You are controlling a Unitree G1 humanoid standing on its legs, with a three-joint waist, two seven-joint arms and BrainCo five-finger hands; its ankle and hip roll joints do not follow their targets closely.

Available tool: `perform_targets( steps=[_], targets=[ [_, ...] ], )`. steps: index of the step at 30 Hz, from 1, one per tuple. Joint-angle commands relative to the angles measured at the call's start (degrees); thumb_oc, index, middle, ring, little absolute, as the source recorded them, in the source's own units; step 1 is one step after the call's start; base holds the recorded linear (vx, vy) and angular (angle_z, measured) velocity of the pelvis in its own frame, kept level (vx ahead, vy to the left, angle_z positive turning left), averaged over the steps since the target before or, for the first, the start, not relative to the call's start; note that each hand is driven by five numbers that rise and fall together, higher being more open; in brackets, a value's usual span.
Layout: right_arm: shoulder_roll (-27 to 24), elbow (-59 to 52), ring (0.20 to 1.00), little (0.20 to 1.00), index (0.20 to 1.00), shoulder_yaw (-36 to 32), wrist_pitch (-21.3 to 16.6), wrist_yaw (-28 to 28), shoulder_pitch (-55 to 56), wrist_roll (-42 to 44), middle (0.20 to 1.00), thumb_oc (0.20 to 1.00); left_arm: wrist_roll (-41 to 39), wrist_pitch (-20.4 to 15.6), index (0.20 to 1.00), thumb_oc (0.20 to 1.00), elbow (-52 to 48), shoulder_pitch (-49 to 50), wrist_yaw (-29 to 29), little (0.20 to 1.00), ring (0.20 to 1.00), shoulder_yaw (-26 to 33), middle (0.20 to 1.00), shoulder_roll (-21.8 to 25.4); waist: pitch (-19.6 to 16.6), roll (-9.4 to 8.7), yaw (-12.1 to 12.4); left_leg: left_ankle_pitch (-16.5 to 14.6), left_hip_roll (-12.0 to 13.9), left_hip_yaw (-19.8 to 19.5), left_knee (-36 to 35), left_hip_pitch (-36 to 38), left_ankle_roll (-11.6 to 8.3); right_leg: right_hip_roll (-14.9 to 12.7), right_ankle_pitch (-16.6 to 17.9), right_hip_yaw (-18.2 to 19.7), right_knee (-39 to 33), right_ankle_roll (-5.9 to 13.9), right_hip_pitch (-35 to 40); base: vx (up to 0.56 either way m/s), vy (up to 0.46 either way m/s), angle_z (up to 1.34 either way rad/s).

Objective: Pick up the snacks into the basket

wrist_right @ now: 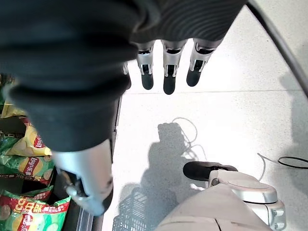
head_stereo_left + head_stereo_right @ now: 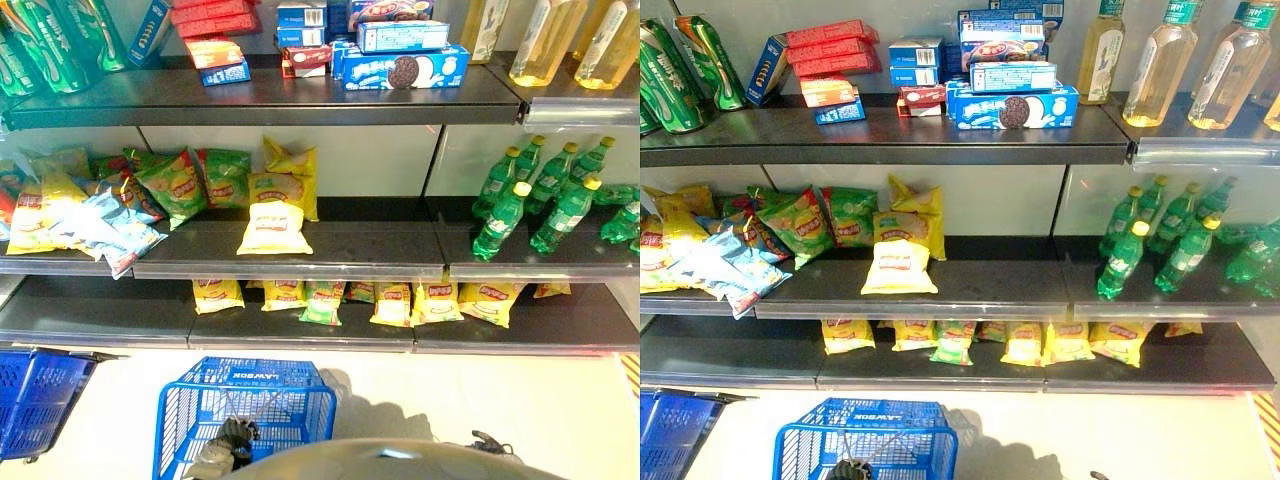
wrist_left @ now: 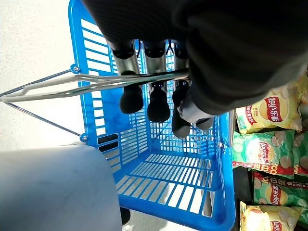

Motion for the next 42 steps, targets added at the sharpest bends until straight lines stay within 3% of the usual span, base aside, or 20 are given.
perform_targets(
  steps=[1,5,6,7,11,18,33,42],
  targets=[
    [0.63,1.43,1.000,1.000,1.000,0.92,-0.66,0.04,-3.68,-0.49,1.000,1.000,-3.15,-0.89,0.200,0.200,3.69,-2.00,-1.43,0.200,0.200,2.71,0.200,-0.04,0.56,-2.93,0.81,-4.48,-2.57,-1.44,0.73,0.81,1.84,-2.63,-1.50,-0.34,2.19,4.96,-0.58,0.00,0.000,0.00],
    [0.40,-3.53,1.000,1.000,1.000,-1.77,-2.32,-1.87,-3.88,4.69,1.000,1.000,-7.00,-1.53,0.200,0.200,1.81,-1.99,-0.98,0.200,0.200,4.45,0.200,-0.03,0.75,-2.91,0.75,-4.55,-2.55,-1.41,0.71,0.92,1.83,-2.58,-1.74,-0.36,2.27,4.98,-0.49,0.00,0.000,0.00],
    [0.06,-7.07,1.000,1.000,1.000,-3.06,-3.26,-2.54,-3.81,7.35,1.000,1.000,-7.77,-1.75,0.200,0.200,-0.39,-1.64,-0.78,0.200,0.200,4.42,0.200,-0.06,0.89,-2.81,0.65,-4.52,-2.57,-1.36,0.73,0.85,1.84,-2.57,-1.81,-0.30,2.43,4.99,-0.57,0.00,0.000,0.00],
    [-0.93,-17.73,1.000,1.000,1.000,-6.11,-5.59,-5.49,-3.22,10.62,1.000,1.000,-8.92,-2.46,0.200,0.200,-4.66,-0.79,0.20,0.200,0.200,4.81,0.200,0.15,1.23,-2.64,0.46,-4.03,-2.59,-1.23,0.88,0.27,1.82,-2.59,-1.57,-0.21,2.90,5.00,-1.33,0.00,0.000,0.00],
    [-2.81,-30.61,1.000,1.000,1.000,-12.43,-8.79,-9.91,-2.88,13.79,1.000,1.000,-9.42,-3.61,0.200,0.200,-10.96,0.59,1.80,0.200,0.200,4.49,0.200,0.80,2.16,-2.45,0.15,-4.12,-2.55,-1.26,1.16,-0.10,1.92,-2.54,-2.05,-0.16,4.42,4.98,-2.32,-0.03,0.007,-0.01],
    [-7.95,-41.24,1.000,1.000,1.000,-17.33,-10.06,-13.40,-6.65,12.64,1.000,1.000,-9.32,-5.44,0.200,0.200,-28.27,1.13,1.97,0.200,0.200,2.07,0.200,4.69,3.63,-2.74,0.56,-3.89,-2.49,-1.45,1.53,-1.18,1.90,-2.54,-2.17,-0.48,5.73,5.06,-3.89,-0.01,-0.002,0.01],
    [-17.97,-35.92,1.000,1.000,1.000,-21.79,-8.22,-18.87,-16.87,15.57,1.000,1.000,-11.37,-5.67,0.200,0.200,-51.04,2.57,-1.30,0.200,0.200,-2.31,0.200,10.02,4.01,-1.77,1.11,-4.42,-2.47,-1.71,2.07,-0.74,1.71,-2.72,-2.87,-0.64,6.07,4.94,-3.19,0.01,-0.004,0.00],
    [-26.04,-30.20,1.000,1.000,1.000,-16.70,-7.60,-16.13,-28.18,19.59,1.000,1.000,-14.25,-7.06,0.200,0.200,-58.44,0.71,-3.17,0.200,0.200,-7.01,0.200,14.51,12.03,1.66,0.58,-5.80,-3.45,-0.72,10.83,-9.22,1.08,-2.48,-4.05,0.38,14.48,4.78,-13.05,-0.14,0.008,-0.06]
  ],
)
